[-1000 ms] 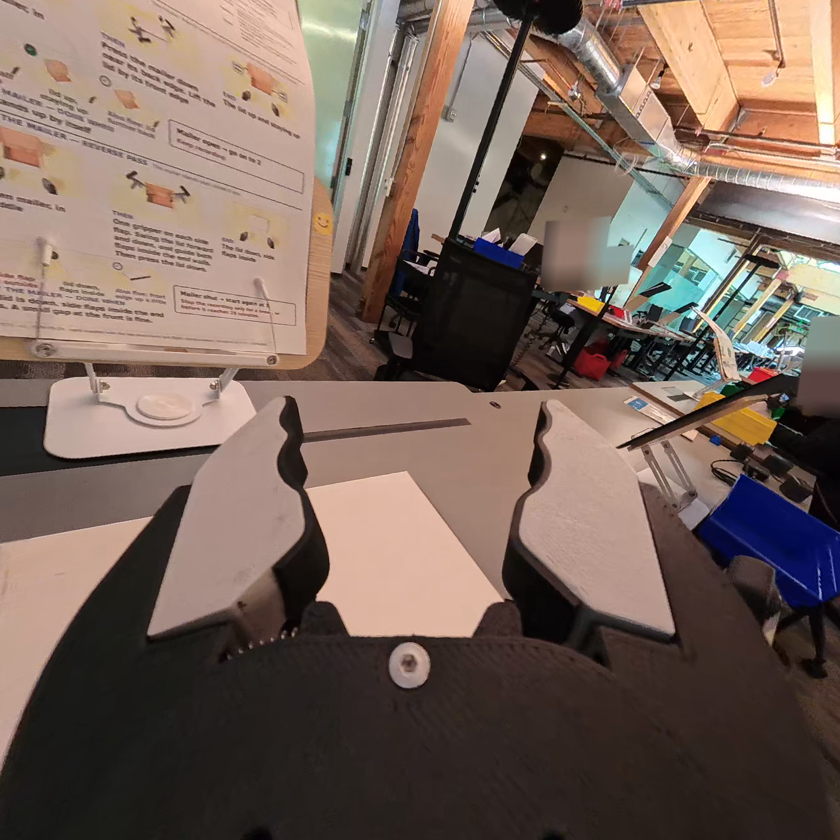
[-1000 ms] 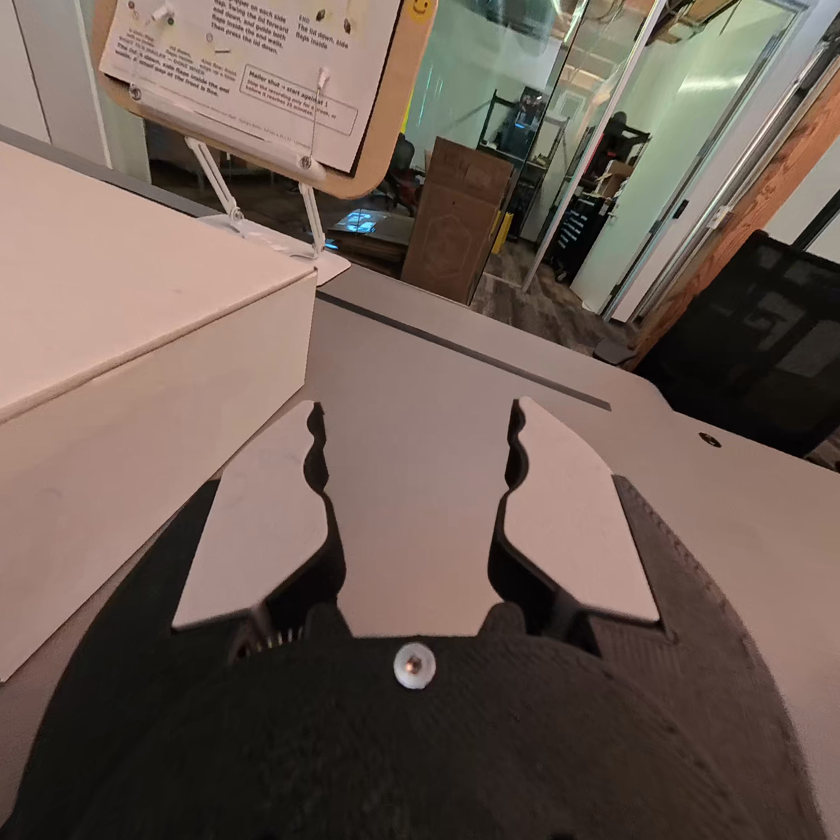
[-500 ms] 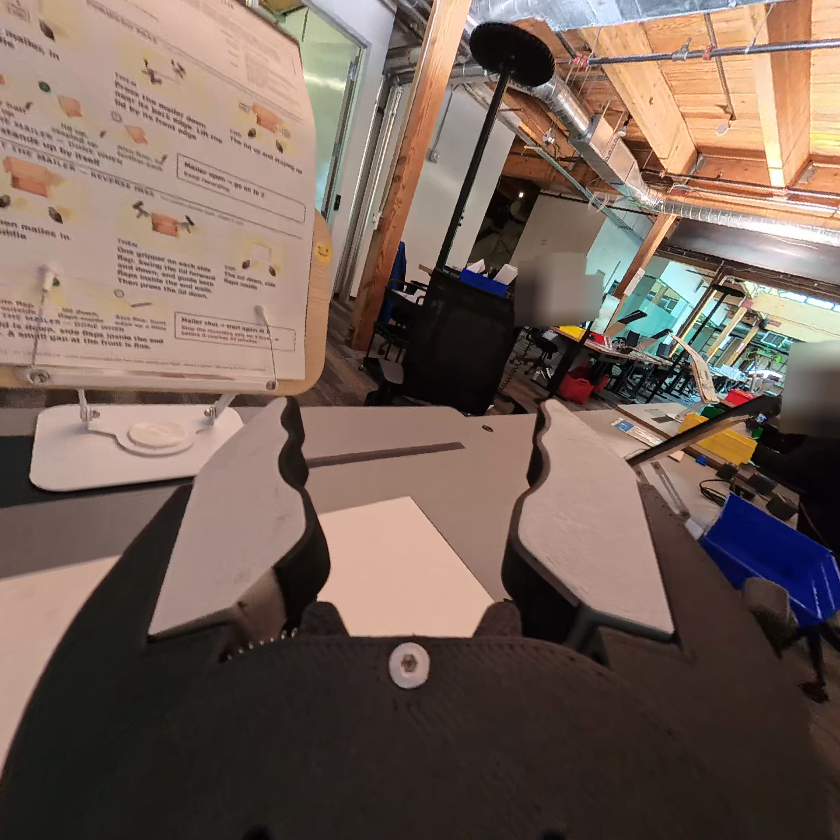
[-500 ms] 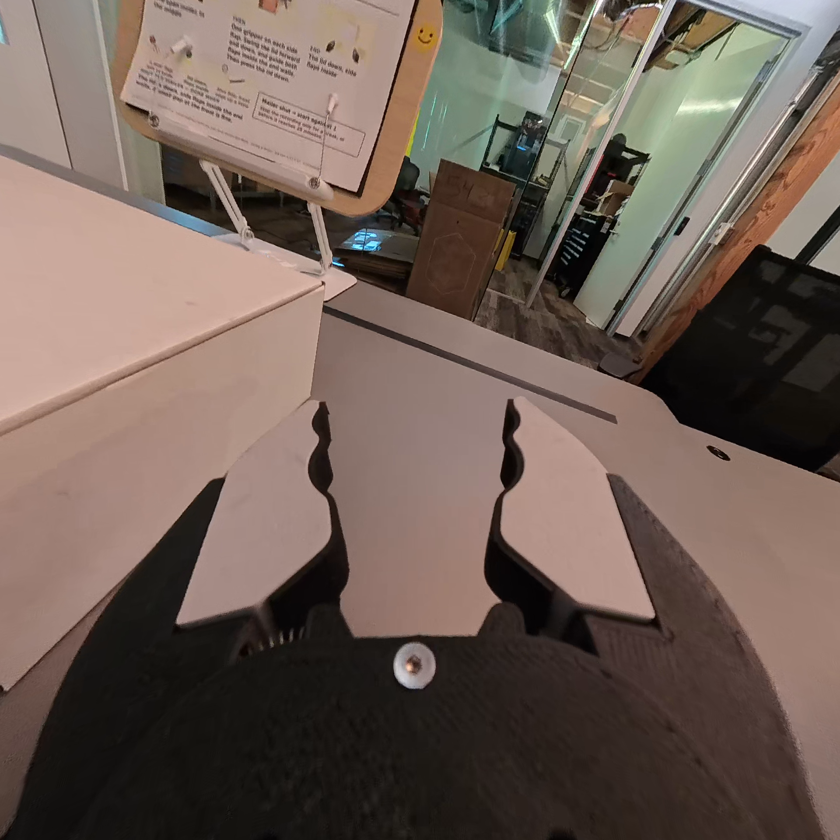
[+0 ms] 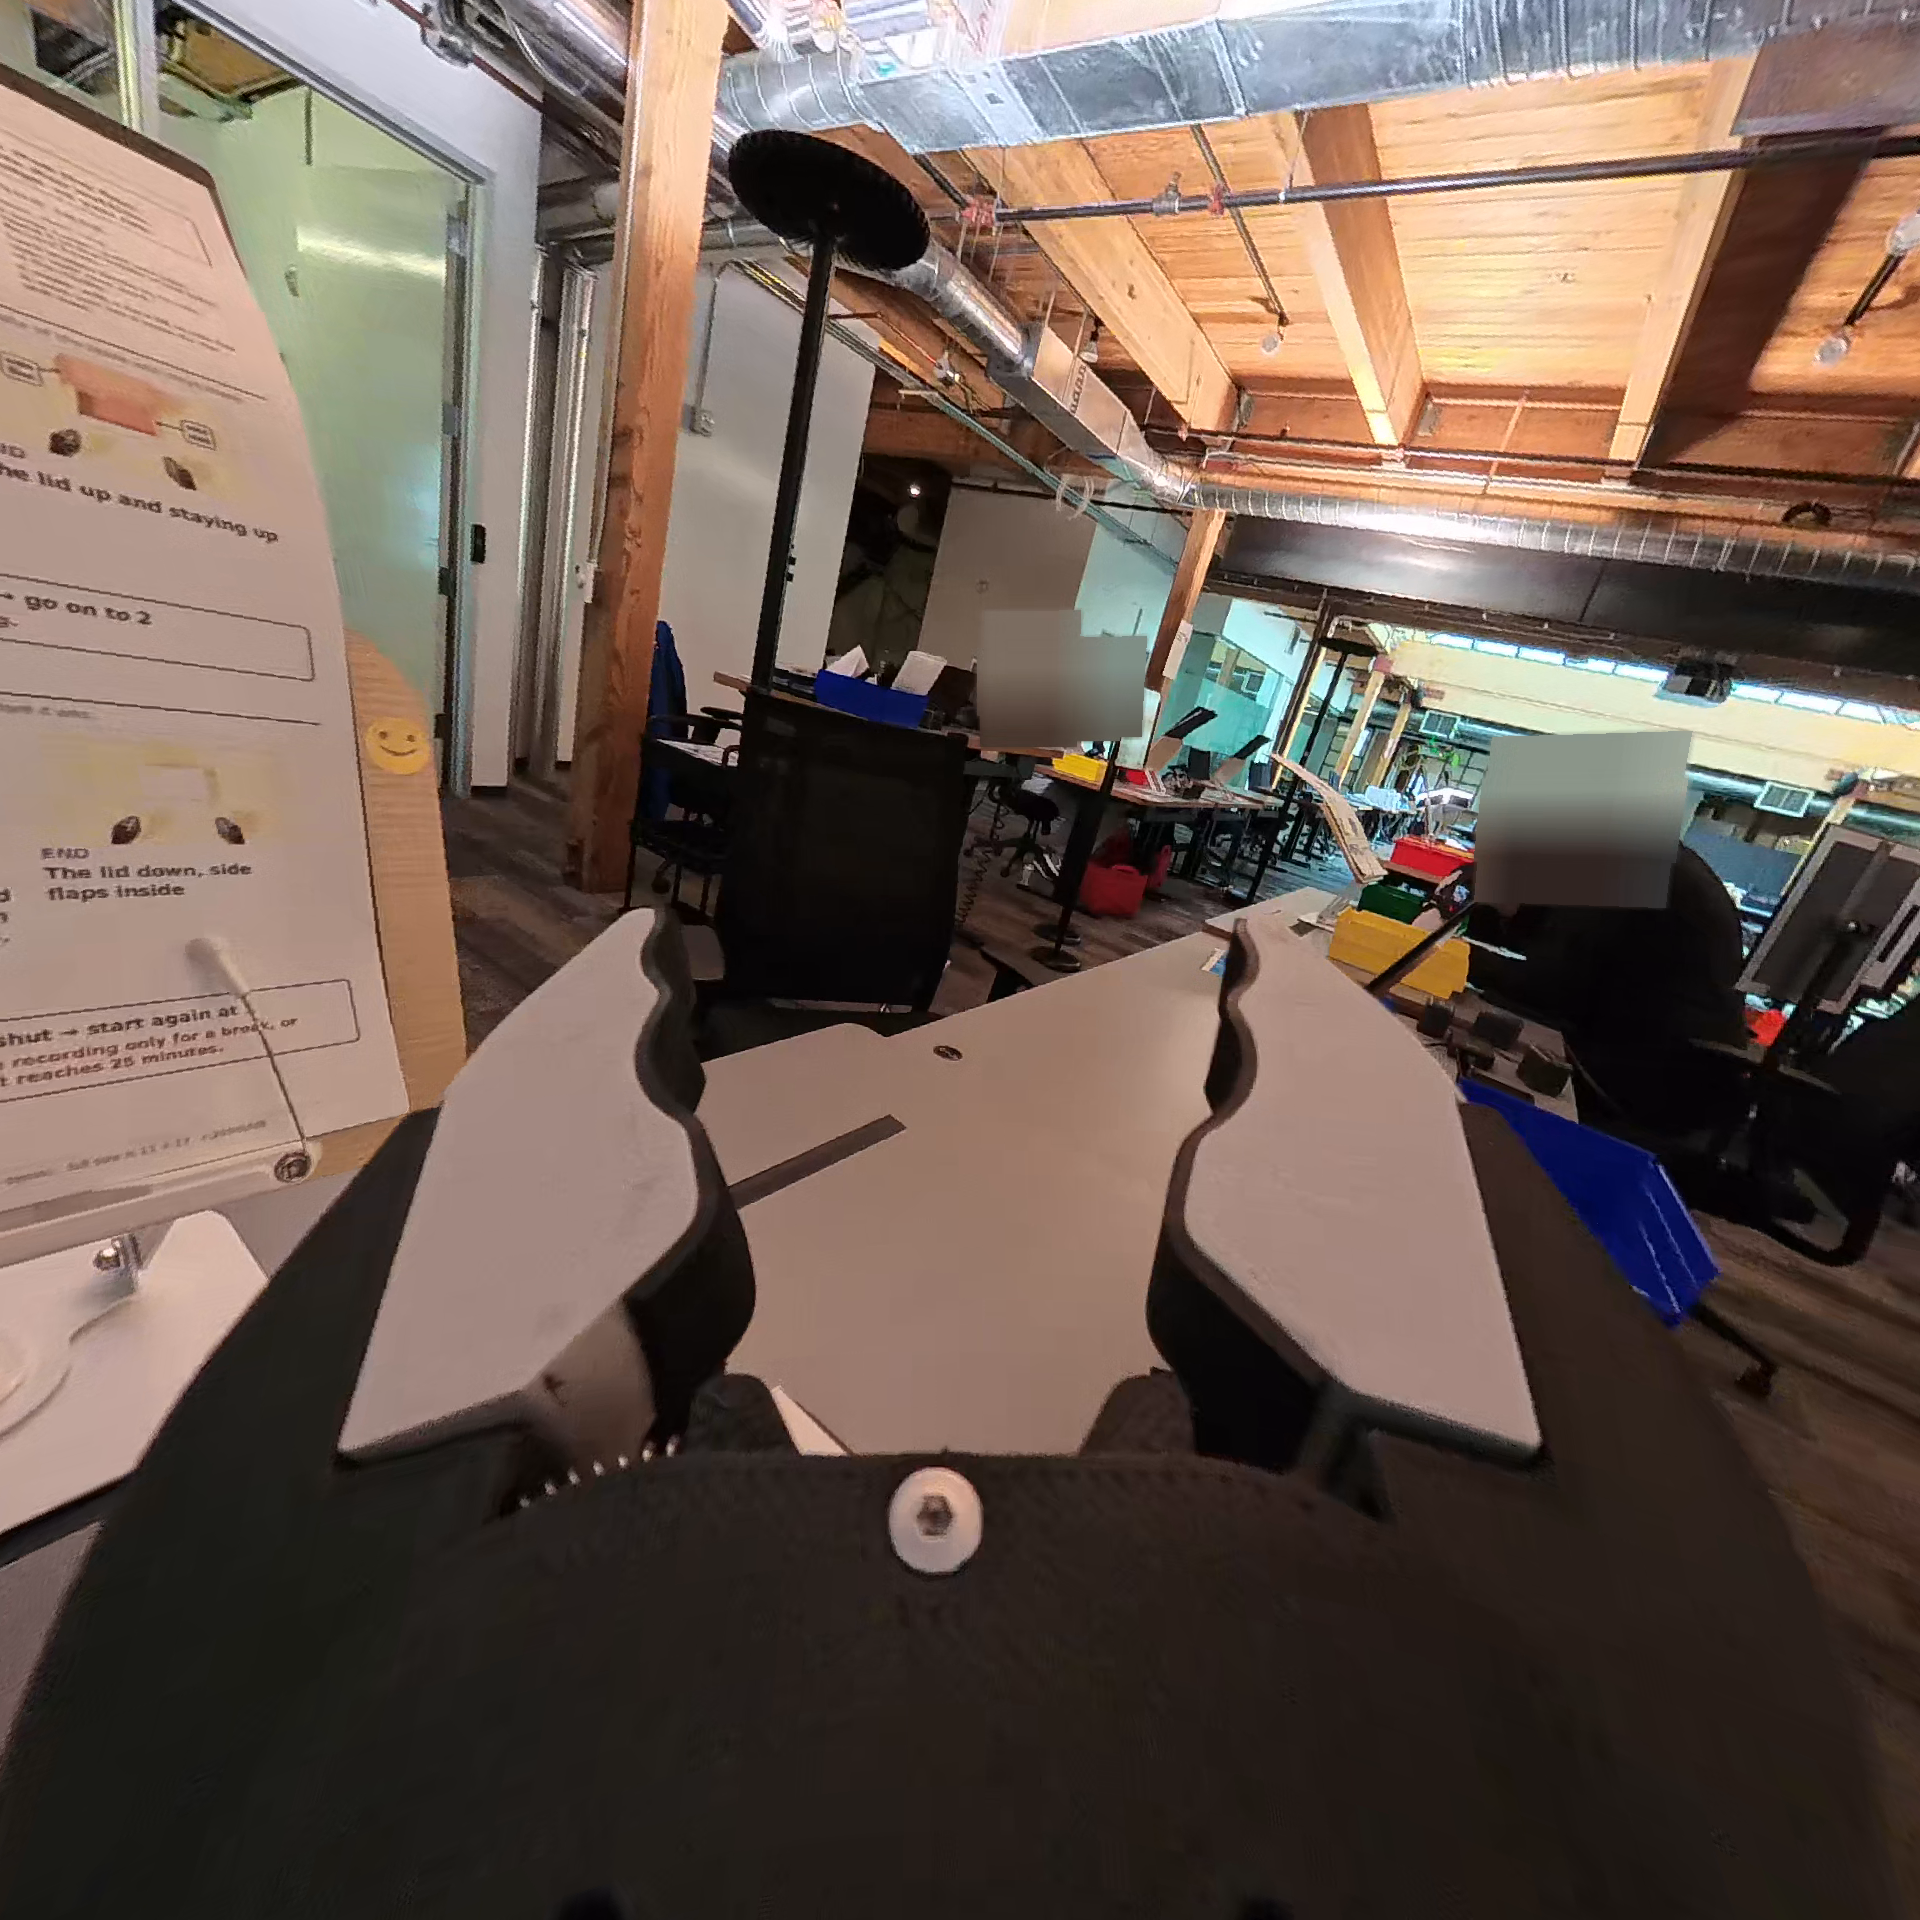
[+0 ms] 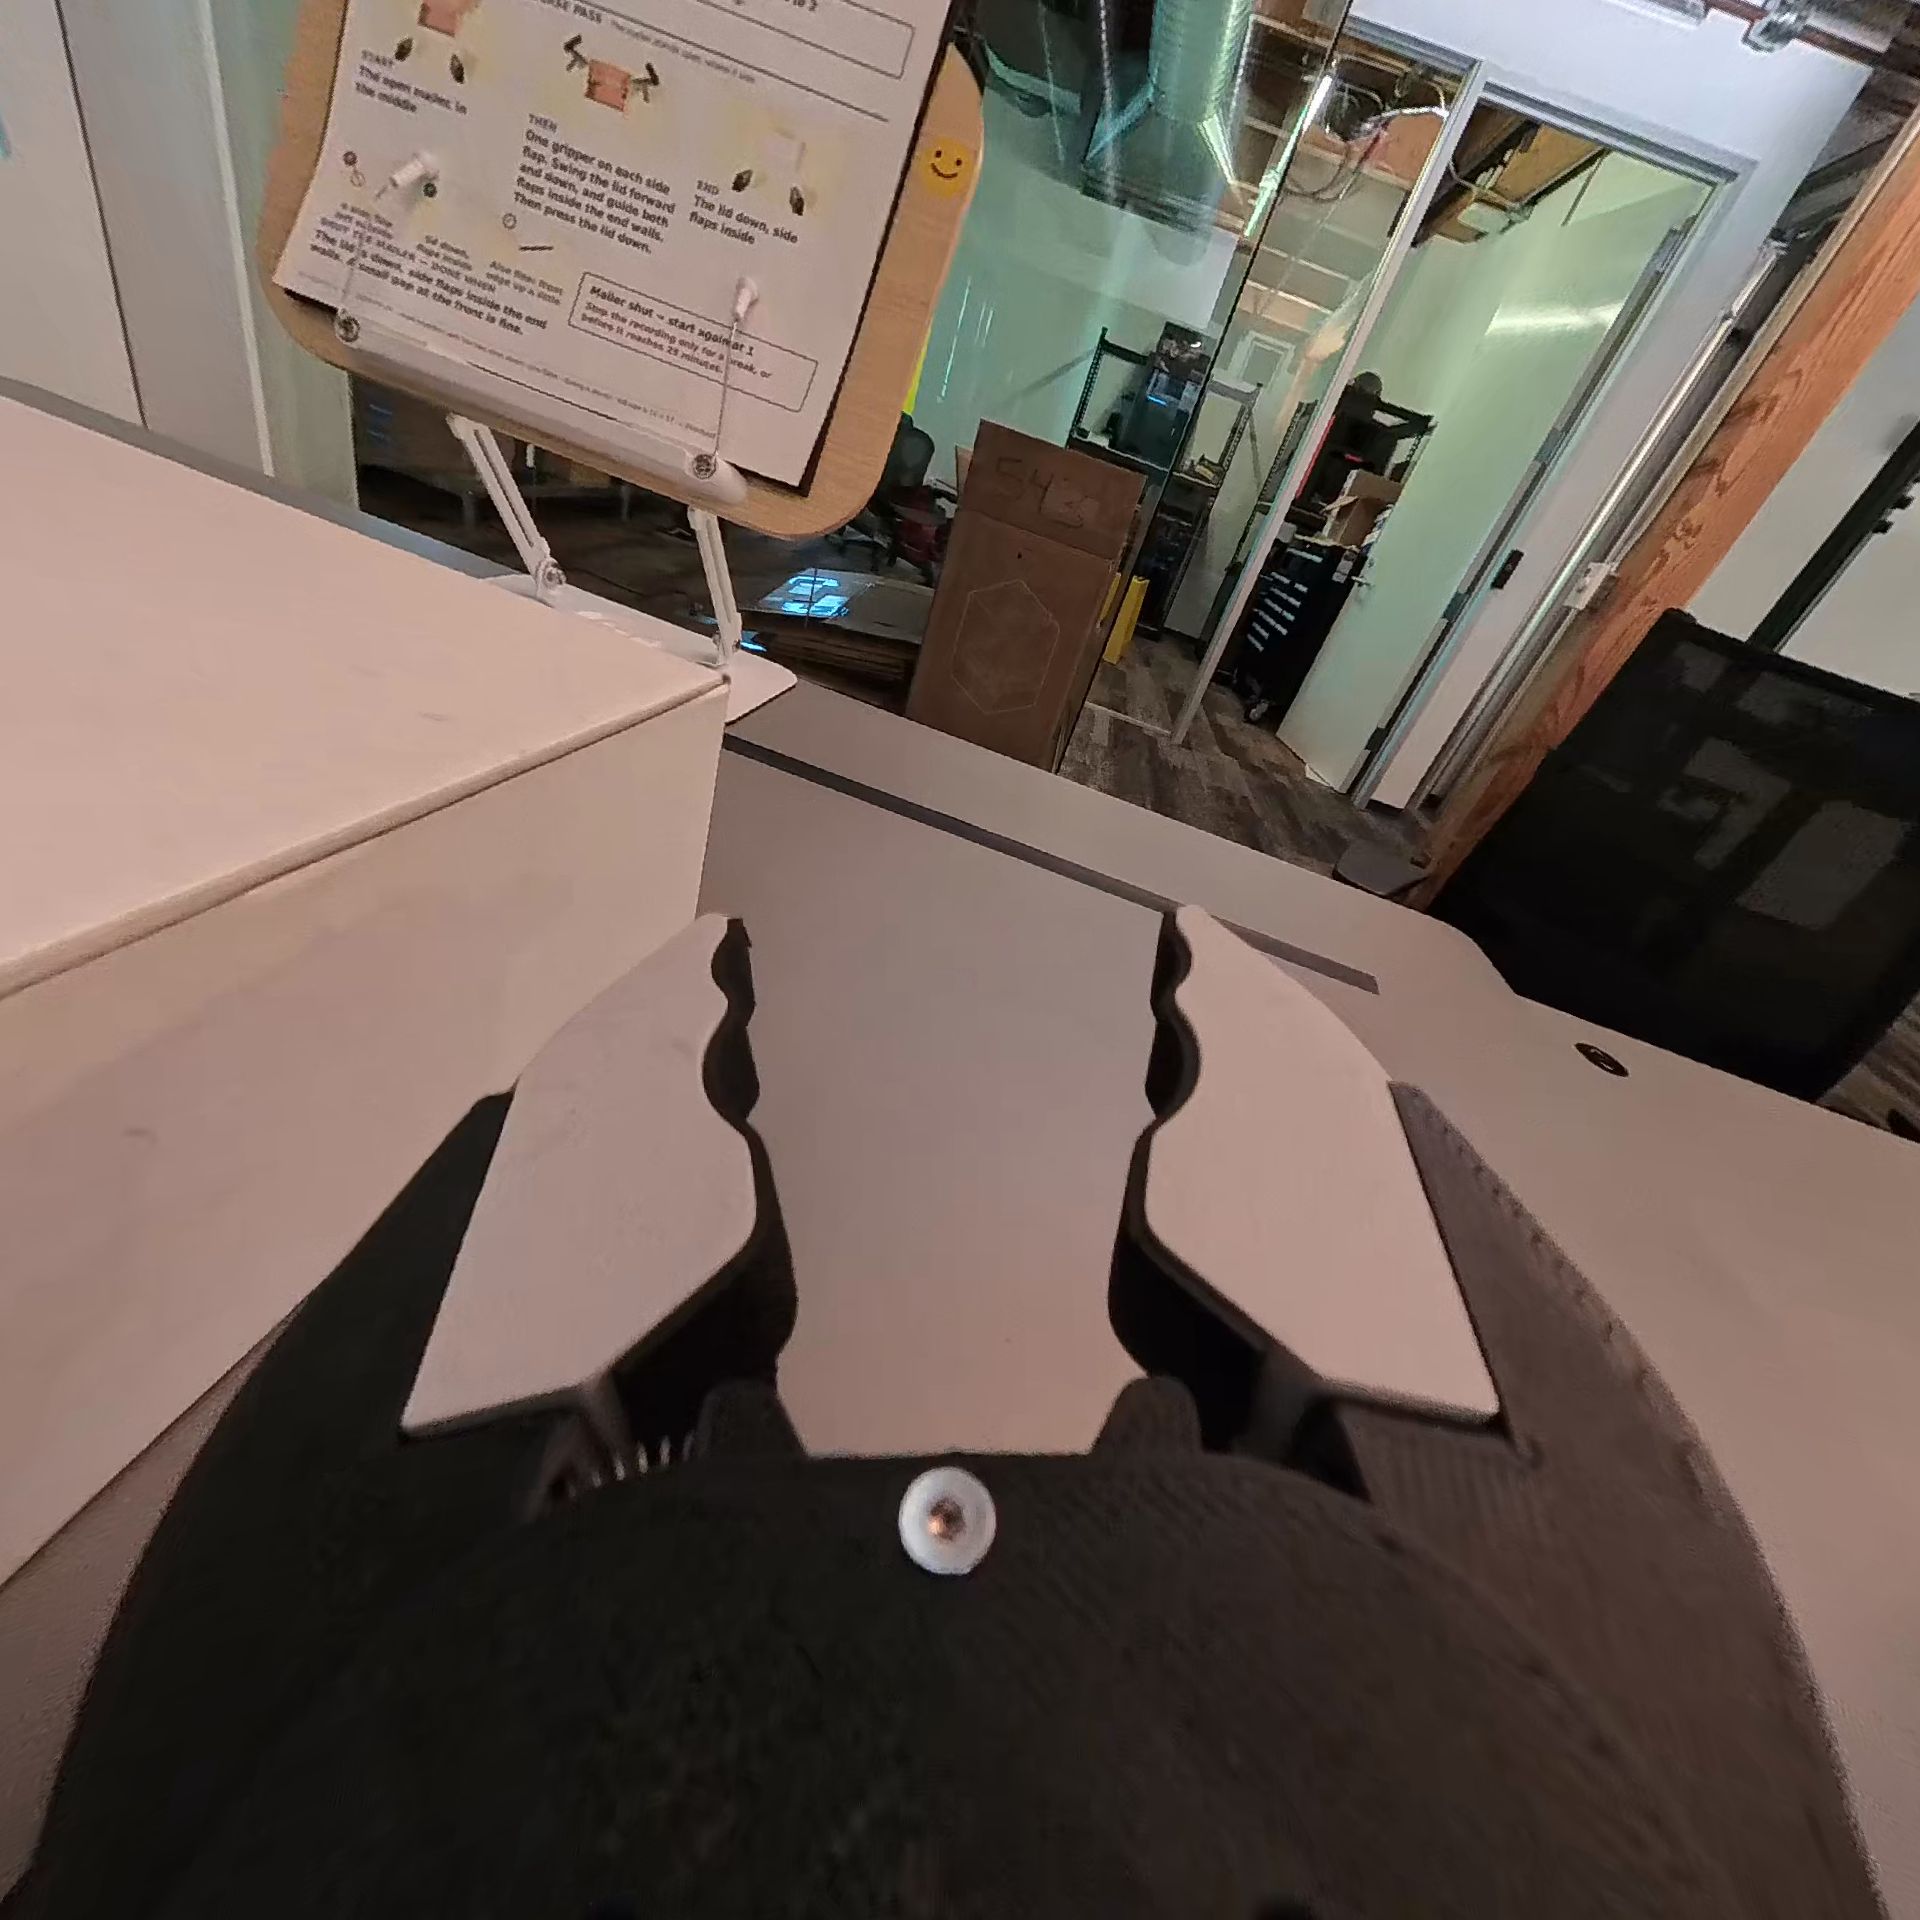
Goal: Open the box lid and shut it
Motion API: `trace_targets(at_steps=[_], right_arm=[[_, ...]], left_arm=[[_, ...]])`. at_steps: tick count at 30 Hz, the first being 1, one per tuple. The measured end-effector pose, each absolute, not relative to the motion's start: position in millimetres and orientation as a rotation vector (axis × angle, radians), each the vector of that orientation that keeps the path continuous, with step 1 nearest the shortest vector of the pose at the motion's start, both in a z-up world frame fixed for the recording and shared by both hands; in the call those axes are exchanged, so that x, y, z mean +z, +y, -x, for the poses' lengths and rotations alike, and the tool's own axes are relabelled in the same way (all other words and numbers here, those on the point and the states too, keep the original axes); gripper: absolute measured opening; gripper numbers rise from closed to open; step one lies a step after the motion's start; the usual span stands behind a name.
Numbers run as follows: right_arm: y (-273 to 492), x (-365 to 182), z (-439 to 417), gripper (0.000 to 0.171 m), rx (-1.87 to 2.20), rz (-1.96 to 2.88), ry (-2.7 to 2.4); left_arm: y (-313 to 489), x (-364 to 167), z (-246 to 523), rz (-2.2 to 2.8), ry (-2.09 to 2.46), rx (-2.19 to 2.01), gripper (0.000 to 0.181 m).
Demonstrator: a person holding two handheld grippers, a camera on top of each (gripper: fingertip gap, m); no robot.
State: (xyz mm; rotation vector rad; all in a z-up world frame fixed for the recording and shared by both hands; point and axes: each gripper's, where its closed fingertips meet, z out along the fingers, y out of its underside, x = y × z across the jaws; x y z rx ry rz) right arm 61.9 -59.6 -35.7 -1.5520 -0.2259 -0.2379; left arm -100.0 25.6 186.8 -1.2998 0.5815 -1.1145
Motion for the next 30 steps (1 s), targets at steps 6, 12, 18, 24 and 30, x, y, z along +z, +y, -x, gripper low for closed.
trace_targets(at_steps=[6,12,18,24,30], right_arm=[[-58,-38,-56,0.075,-0.263,1.559,-0.273],[-56,-42,-55,0.08,-0.274,1.577,-0.287],[-58,-41,-59,0.081,-0.292,1.569,-0.281],[-63,-35,-62,0.078,-0.319,1.56,-0.297],[-60,-48,-58,0.078,-0.343,1.609,-0.345]], left_arm=[[54,177,116,1.334,0.529,-1.056,0.096],[88,174,149,1.35,0.389,-1.02,0.096],[101,184,162,1.334,0.333,-1.004,0.096],[117,203,167,1.316,0.334,-0.941,0.096],[135,224,207,1.303,0.338,-0.852,0.096]])
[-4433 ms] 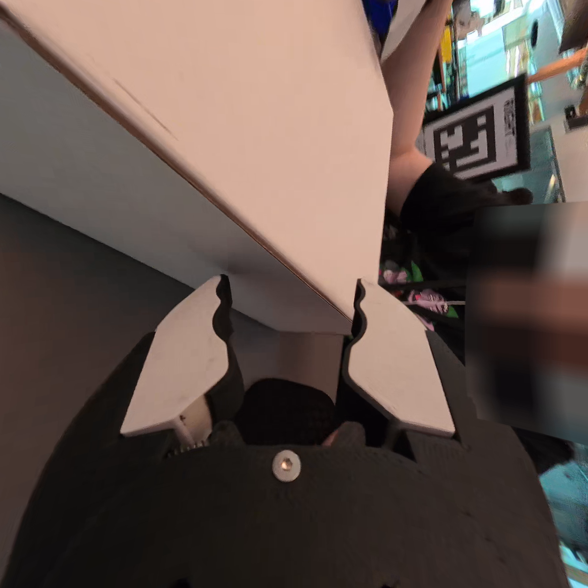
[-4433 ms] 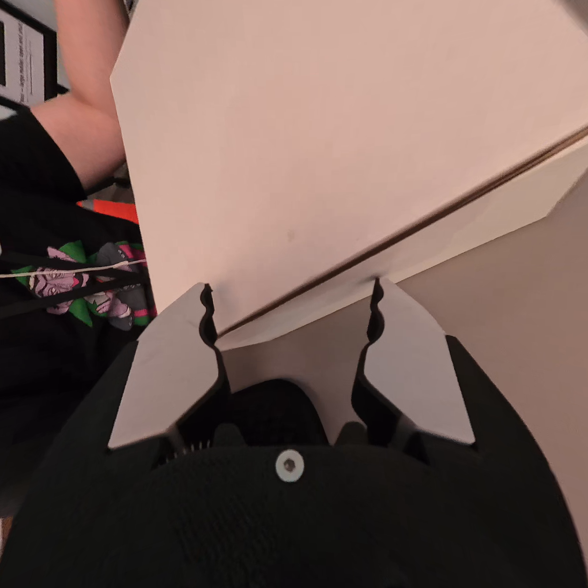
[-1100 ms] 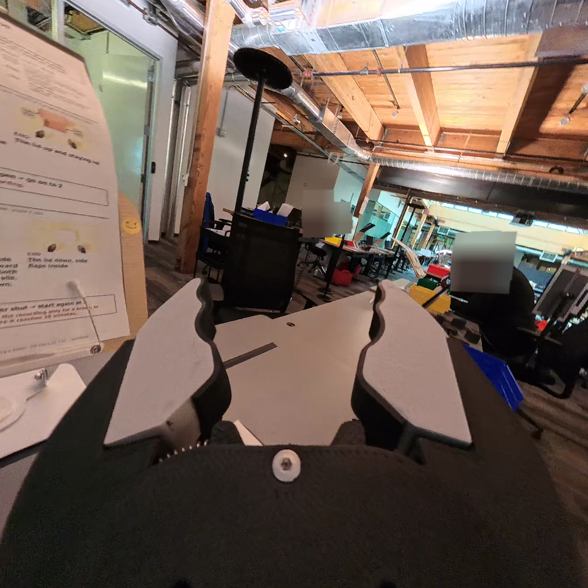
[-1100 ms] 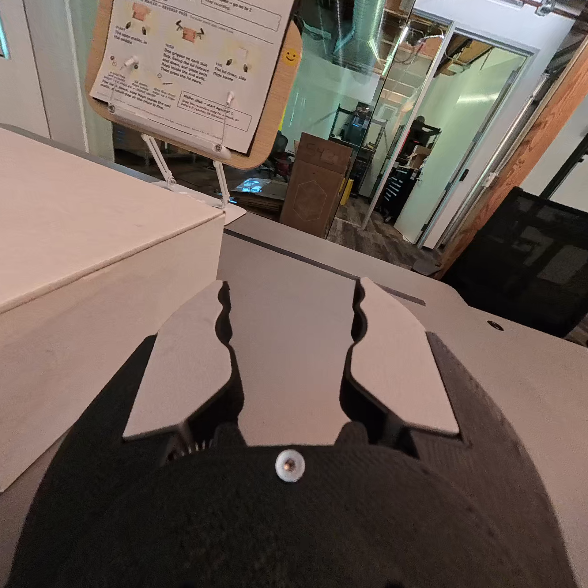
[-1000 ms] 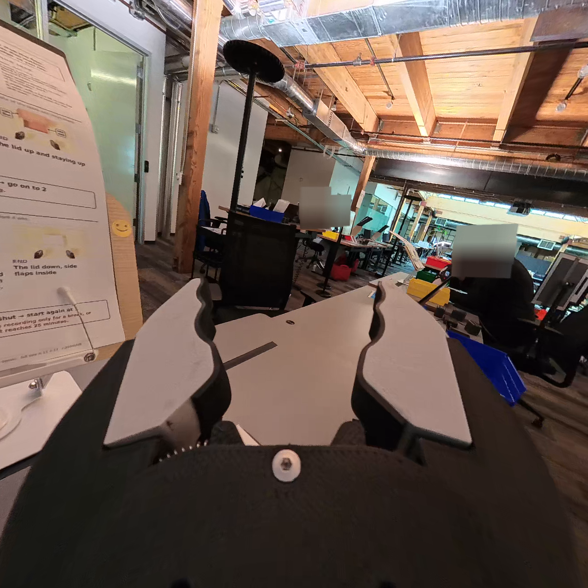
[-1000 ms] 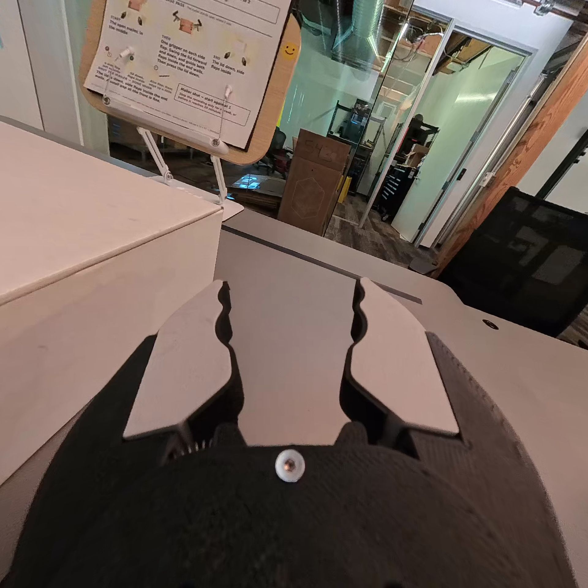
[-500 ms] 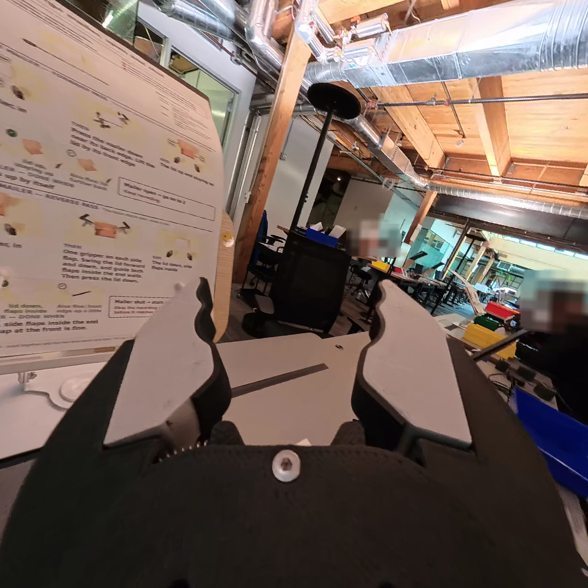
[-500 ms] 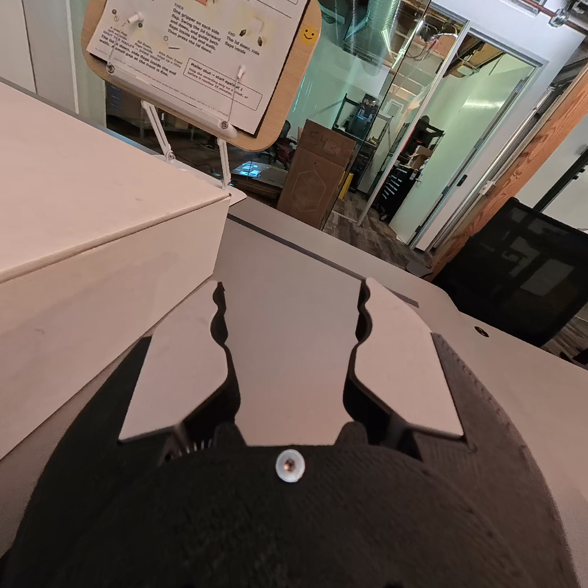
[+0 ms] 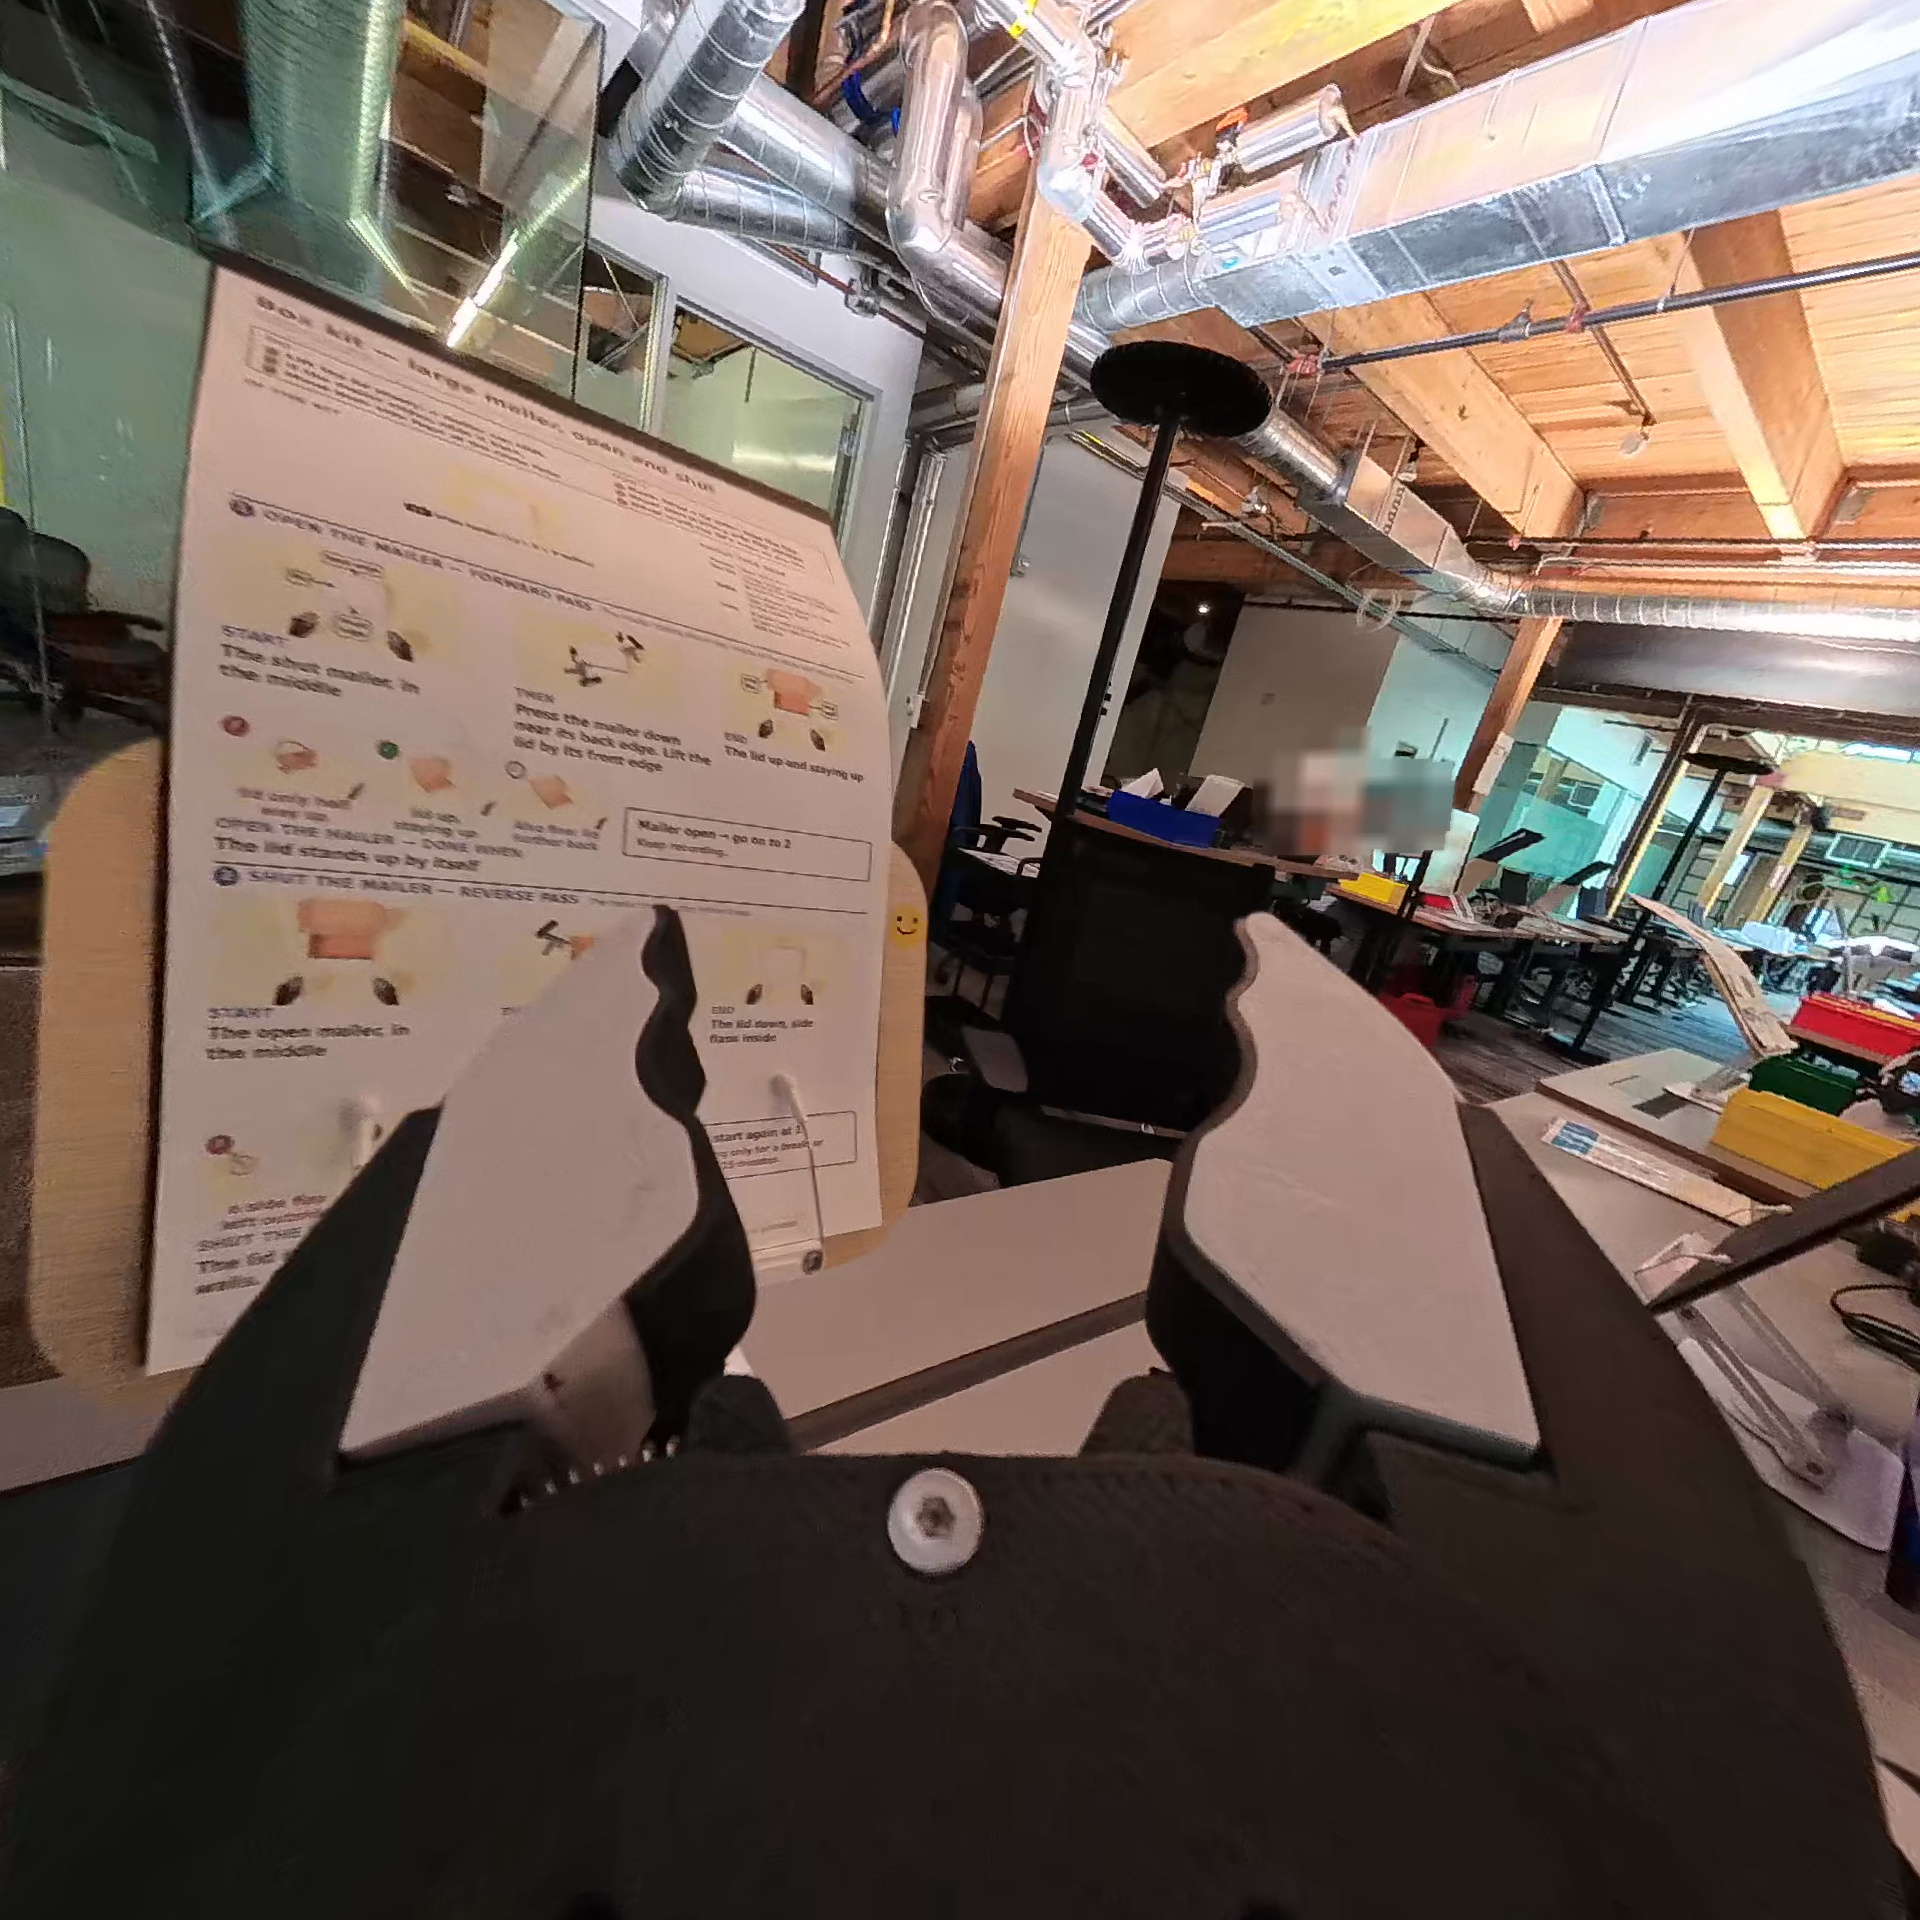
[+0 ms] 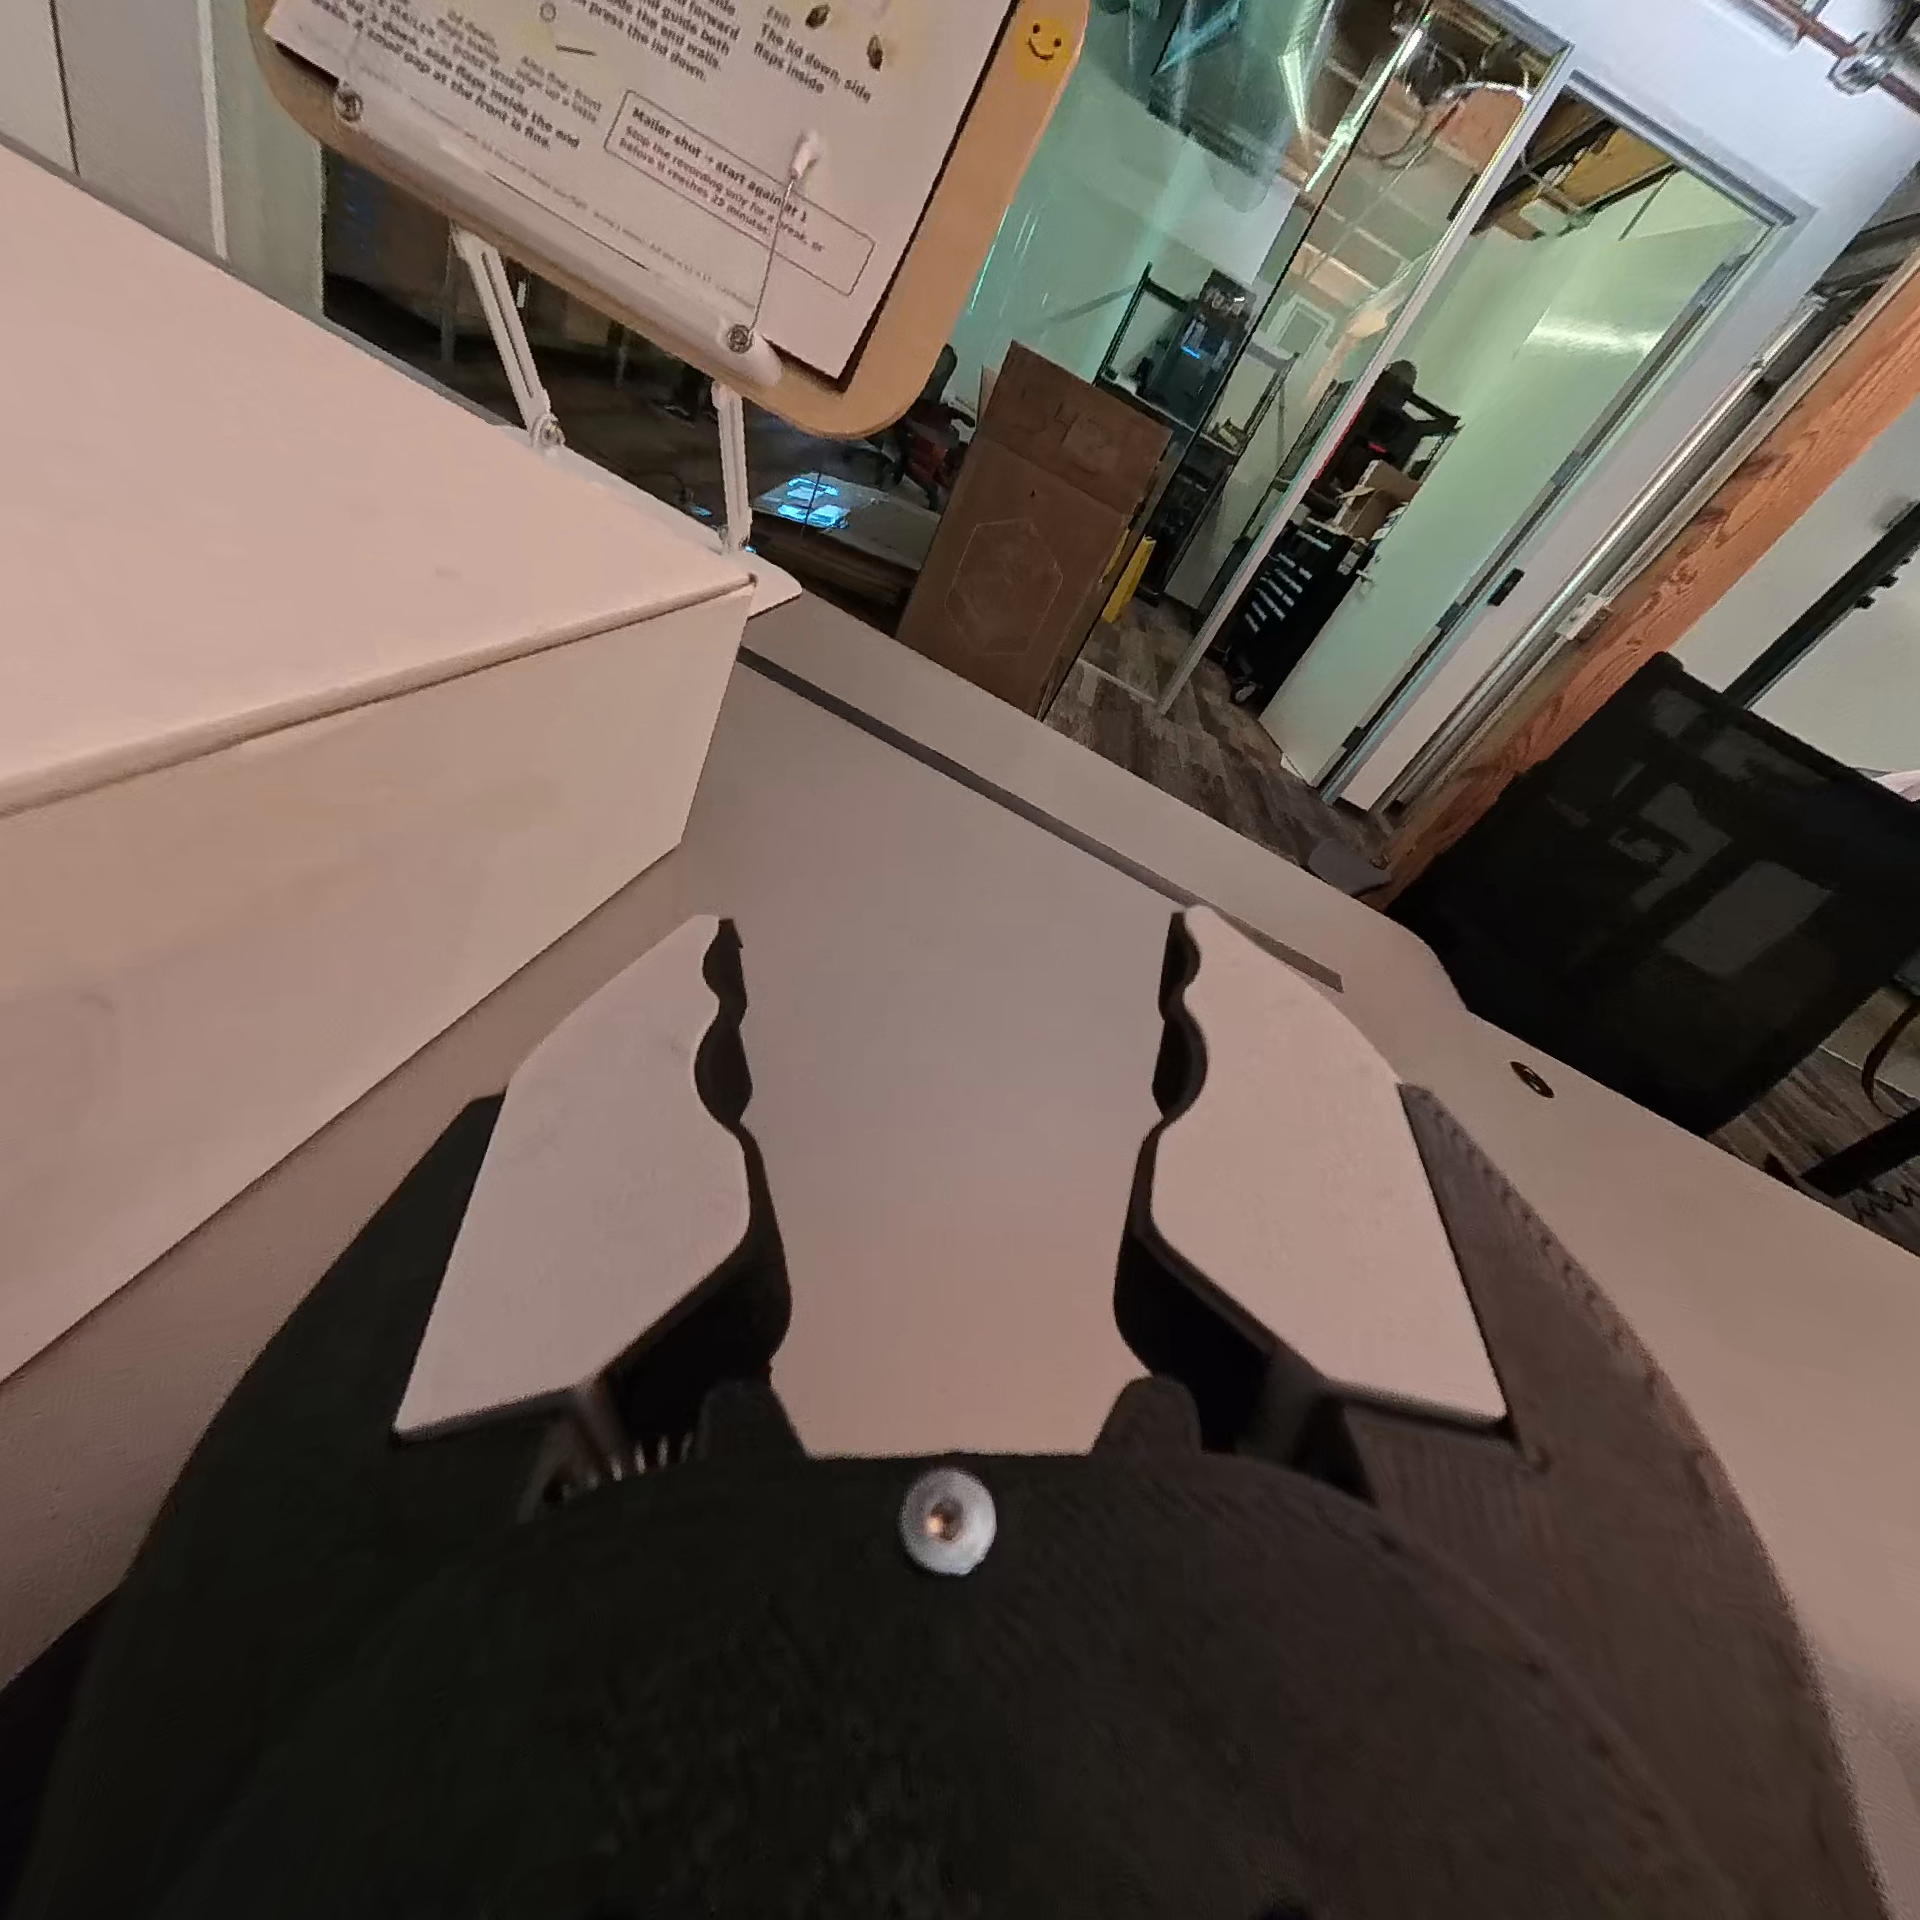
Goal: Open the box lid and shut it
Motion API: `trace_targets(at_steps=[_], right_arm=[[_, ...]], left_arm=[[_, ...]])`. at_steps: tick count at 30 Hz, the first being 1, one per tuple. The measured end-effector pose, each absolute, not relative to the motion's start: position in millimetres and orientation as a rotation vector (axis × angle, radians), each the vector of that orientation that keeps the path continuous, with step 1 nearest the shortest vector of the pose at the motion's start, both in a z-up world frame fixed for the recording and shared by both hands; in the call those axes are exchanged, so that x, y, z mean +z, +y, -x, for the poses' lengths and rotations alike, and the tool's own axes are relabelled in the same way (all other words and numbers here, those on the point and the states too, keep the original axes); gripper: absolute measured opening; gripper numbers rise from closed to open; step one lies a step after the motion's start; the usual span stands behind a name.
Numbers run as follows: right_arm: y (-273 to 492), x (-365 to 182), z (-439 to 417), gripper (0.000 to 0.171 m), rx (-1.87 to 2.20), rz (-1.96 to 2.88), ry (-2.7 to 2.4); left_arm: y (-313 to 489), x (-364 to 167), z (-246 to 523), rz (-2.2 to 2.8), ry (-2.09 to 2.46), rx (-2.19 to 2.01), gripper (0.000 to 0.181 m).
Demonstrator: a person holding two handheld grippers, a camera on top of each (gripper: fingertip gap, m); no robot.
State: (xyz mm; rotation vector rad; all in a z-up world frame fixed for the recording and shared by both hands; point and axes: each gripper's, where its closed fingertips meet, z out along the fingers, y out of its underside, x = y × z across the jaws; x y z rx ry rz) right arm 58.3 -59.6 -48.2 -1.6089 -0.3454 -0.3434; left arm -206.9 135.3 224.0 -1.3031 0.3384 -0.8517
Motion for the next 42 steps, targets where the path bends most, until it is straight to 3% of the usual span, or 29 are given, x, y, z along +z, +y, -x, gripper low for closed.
trace_targets(at_steps=[11,17,23,27,34,38,42], right_arm=[[-63,-30,-50,0.076,-0.338,1.468,-0.337],[-66,-24,-17,0.076,-0.204,1.426,-0.412],[-66,-30,1,0.077,-0.126,1.436,-0.443],[-75,-33,0,0.077,-0.09,1.441,-0.409],[-110,-8,54,0.071,-0.114,1.335,-0.578],[-120,11,149,0.068,-0.091,1.296,-0.837],[-106,-9,226,0.065,-0.102,1.385,-1.091]], left_arm=[[72,165,279,1.411,0.611,-0.89,0.097],[26,111,335,1.432,0.836,-0.615,0.094],[-19,25,302,1.532,1.157,-0.537,0.099],[-32,10,283,1.522,1.215,-0.59,0.103],[37,63,294,1.478,1.128,-0.664,0.1],[102,38,287,1.646,1.078,-0.843,0.098],[137,-4,278,1.76,1.071,-0.968,0.1]])
